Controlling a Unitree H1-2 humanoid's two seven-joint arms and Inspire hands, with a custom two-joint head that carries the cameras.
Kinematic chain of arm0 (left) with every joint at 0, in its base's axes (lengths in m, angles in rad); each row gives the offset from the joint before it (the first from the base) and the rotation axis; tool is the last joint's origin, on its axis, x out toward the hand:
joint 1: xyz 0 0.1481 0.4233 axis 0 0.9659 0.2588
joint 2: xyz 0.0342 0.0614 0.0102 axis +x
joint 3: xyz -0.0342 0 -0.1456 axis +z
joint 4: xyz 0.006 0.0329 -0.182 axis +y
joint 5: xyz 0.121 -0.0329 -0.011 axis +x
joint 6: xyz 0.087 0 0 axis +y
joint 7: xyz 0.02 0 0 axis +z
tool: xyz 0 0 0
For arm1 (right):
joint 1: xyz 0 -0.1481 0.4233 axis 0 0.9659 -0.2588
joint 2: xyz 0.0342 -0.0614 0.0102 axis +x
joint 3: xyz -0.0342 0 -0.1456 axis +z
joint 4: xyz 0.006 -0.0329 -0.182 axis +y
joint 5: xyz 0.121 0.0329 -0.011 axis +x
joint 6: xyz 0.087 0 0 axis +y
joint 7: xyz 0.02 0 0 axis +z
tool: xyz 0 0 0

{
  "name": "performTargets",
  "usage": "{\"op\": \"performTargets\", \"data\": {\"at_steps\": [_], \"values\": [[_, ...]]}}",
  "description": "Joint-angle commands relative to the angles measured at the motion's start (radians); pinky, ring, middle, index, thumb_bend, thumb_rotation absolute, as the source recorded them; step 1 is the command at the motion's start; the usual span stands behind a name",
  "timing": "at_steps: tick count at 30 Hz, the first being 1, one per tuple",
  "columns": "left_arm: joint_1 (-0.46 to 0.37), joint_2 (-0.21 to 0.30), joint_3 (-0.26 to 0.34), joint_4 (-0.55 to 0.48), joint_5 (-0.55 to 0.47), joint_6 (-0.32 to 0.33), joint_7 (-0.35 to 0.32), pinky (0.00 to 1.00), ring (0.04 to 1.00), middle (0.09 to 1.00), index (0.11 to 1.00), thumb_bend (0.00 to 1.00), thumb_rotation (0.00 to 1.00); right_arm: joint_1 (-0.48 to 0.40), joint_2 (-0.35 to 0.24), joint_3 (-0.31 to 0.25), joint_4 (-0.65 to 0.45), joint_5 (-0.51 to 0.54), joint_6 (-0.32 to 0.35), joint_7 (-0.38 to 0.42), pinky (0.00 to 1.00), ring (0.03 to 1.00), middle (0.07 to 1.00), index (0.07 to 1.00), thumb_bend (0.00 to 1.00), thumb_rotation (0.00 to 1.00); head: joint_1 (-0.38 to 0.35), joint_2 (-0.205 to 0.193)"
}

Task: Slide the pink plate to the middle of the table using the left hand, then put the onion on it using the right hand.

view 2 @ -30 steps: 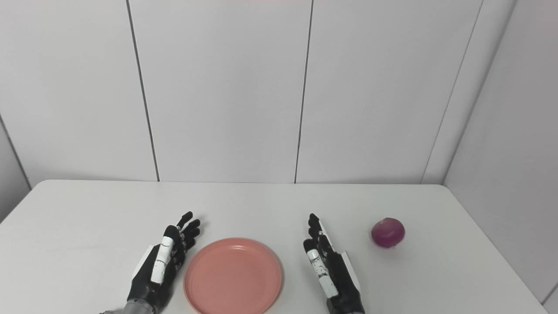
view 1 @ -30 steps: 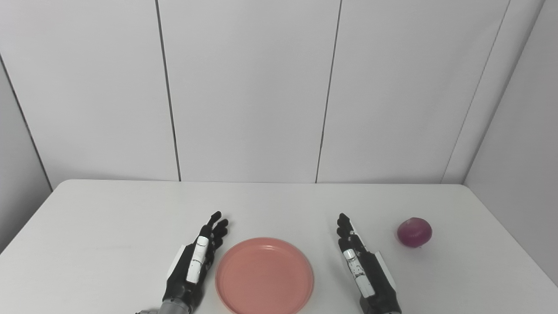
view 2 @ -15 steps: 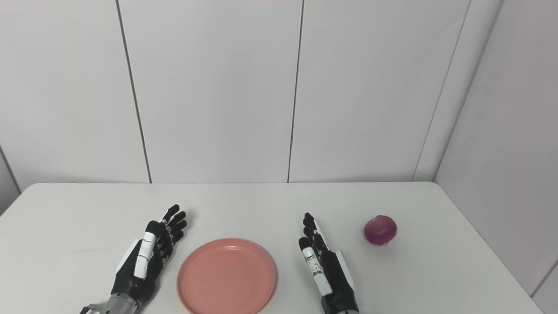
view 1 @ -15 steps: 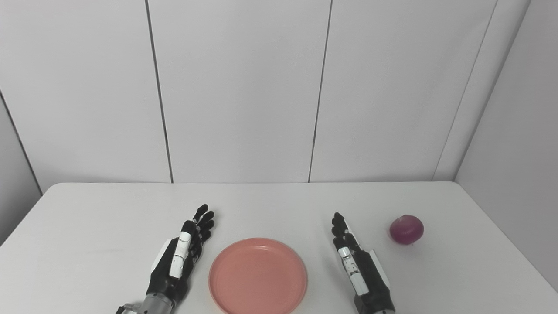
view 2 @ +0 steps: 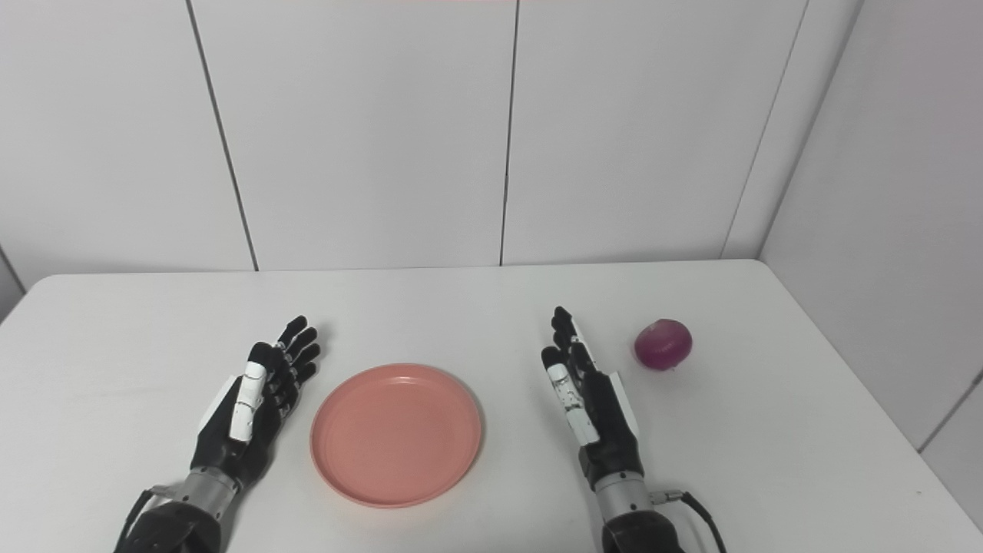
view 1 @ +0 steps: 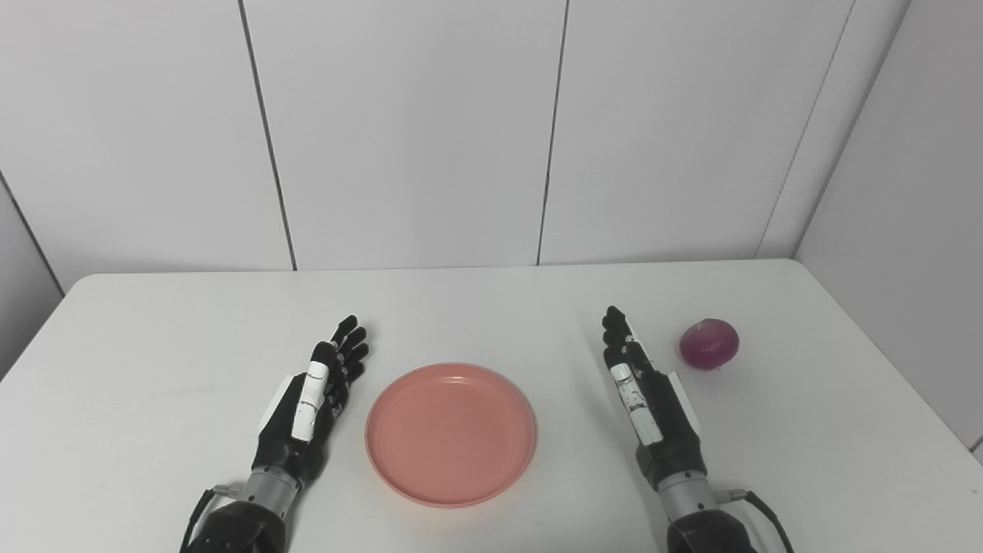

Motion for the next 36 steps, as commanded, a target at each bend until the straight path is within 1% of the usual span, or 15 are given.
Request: {"op": "performTargets", "data": {"at_steps": [1,3,5,8,11,12,15,20,21,22,23,27,29,30,36], "values": [[0.022,0.0,0.001,-0.01,0.006,0.016,0.011,0.99,0.977,0.976,0.98,0.76,1.0,-0.056,-0.02,-0.012,-0.051,-0.014,-0.033,-0.011,1.0,1.0,0.983,0.986,0.67,0.86,0.0,0.0],[0.026,-0.002,-0.001,-0.023,0.012,0.027,0.017,0.98,0.976,0.975,0.979,0.76,1.0,-0.066,-0.033,-0.018,-0.063,-0.018,-0.027,-0.014,1.0,0.999,0.983,0.985,0.68,0.86,0.004,0.003],[0.027,-0.004,-0.001,-0.028,0.012,0.035,0.021,0.99,0.975,0.974,0.979,0.76,1.0,-0.076,-0.053,-0.024,-0.079,-0.024,-0.002,-0.01,1.0,1.0,0.987,0.985,0.7,0.86,0.015,0.009],[0.024,-0.009,-0.003,-0.034,0.008,0.039,0.021,0.99,0.98,0.978,0.982,0.76,1.0,-0.094,-0.095,-0.029,-0.094,-0.079,0.035,-0.014,1.0,0.993,0.987,0.982,0.72,0.85,0.045,0.014],[0.022,-0.018,-0.004,-0.043,0.014,0.047,0.035,0.98,0.97,0.968,0.968,0.75,1.0,-0.107,-0.135,-0.027,-0.09,-0.147,0.035,-0.021,0.96,0.966,0.969,0.971,0.66,0.82,0.051,0.013],[0.023,-0.021,-0.004,-0.046,0.017,0.049,0.039,0.98,0.969,0.967,0.967,0.75,1.0,-0.112,-0.143,-0.028,-0.091,-0.169,0.047,-0.026,0.95,0.964,0.966,0.97,0.66,0.82,0.05,0.013],[0.019,-0.021,-0.006,-0.044,0.02,0.047,0.042,0.97,0.967,0.964,0.967,0.74,1.0,-0.136,-0.171,-0.029,-0.092,-0.216,0.091,-0.027,0.92,0.943,0.943,0.945,0.66,0.76,0.044,0.018],[0.015,-0.02,-0.007,-0.051,0.018,0.053,0.04,0.99,0.975,0.972,0.976,0.74,1.0,-0.164,-0.214,-0.023,-0.071,-0.266,0.118,-0.017,0.9,0.925,0.925,0.939,0.73,0.6,0.041,0.021],[0.015,-0.02,-0.006,-0.05,0.017,0.051,0.041,0.99,0.975,0.972,0.976,0.74,1.0,-0.171,-0.223,-0.024,-0.07,-0.269,0.138,-0.008,0.9,0.925,0.925,0.939,0.73,0.6,0.041,0.016],[0.015,-0.021,-0.004,-0.049,0.016,0.051,0.042,0.99,0.974,0.97,0.975,0.75,1.0,-0.176,-0.231,-0.025,-0.069,-0.271,0.155,-0.001,0.91,0.937,0.933,0.942,0.75,0.54,0.037,0.017],[0.016,-0.022,-0.004,-0.051,0.017,0.053,0.044,0.99,0.973,0.969,0.973,0.74,1.0,-0.181,-0.24,-0.024,-0.068,-0.281,0.173,0.004,0.91,0.94,0.933,0.941,0.77,0.52,0.036,0.017],[0.018,-0.02,-0.003,-0.052,0.015,0.052,0.041,0.99,0.971,0.968,0.971,0.75,1.0,-0.192,-0.269,-0.009,-0.064,-0.35,0.231,0.004,0.87,0.929,0.931,0.937,0.83,0.48,0.028,0.018],[0.017,-0.014,-0.004,-0.046,0.013,0.047,0.033,1.0,0.981,0.973,0.979,0.76,1.0,-0.199,-0.284,0.002,-0.054,-0.404,0.252,-0.011,0.83,0.915,0.928,0.924,0.86,0.43,0.026,0.013],[0.018,-0.013,-0.003,-0.046,0.012,0.047,0.032,1.0,0.981,0.973,0.979,0.76,1.0,-0.202,-0.293,0.008,-0.048,-0.436,0.262,-0.018,0.83,0.914,0.928,0.923,0.86,0.43,0.025,0.013],[0.018,-0.013,-0.002,-0.044,0.01,0.045,0.03,0.99,0.98,0.975,0.979,0.75,1.0,-0.216,-0.331,0.031,-0.005,-0.564,0.283,-0.044,0.81,0.917,0.932,0.936,0.89,0.39,0.022,0.008]]}}
